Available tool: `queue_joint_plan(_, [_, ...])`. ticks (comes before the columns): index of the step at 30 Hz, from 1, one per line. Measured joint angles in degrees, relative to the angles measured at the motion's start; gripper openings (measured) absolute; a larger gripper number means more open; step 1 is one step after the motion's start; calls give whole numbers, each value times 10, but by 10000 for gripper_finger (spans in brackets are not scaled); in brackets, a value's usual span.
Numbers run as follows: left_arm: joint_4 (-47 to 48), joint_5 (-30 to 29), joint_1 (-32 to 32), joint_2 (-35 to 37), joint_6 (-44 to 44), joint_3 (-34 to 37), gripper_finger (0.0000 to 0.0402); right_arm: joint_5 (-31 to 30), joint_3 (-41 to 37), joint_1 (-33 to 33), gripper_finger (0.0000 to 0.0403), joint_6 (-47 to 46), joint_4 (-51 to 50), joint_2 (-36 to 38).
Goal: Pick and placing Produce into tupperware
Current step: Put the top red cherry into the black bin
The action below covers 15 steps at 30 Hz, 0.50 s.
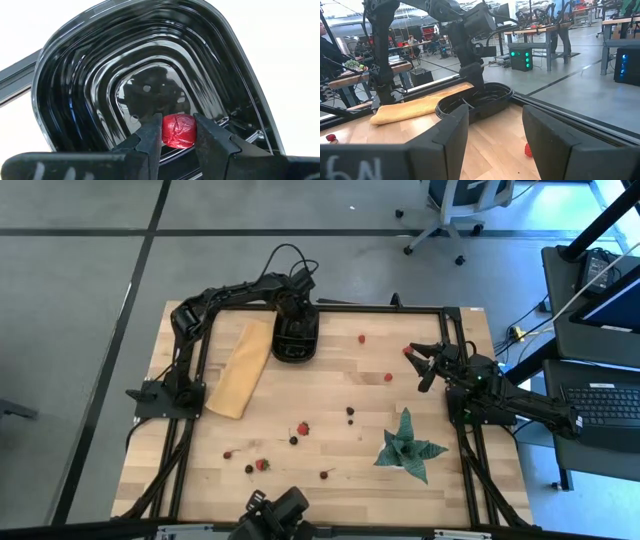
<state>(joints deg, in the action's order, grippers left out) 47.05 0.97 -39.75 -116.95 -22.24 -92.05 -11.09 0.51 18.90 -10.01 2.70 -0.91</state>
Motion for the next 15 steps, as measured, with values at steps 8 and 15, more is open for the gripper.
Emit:
queue_joint_plan(8, [0,0,0,0,0,0,99,0,0,0,188,0,0,0])
queue_joint_plan(15, [0,-1,0,0,1,0,126,0,0,0,188,0,0,0])
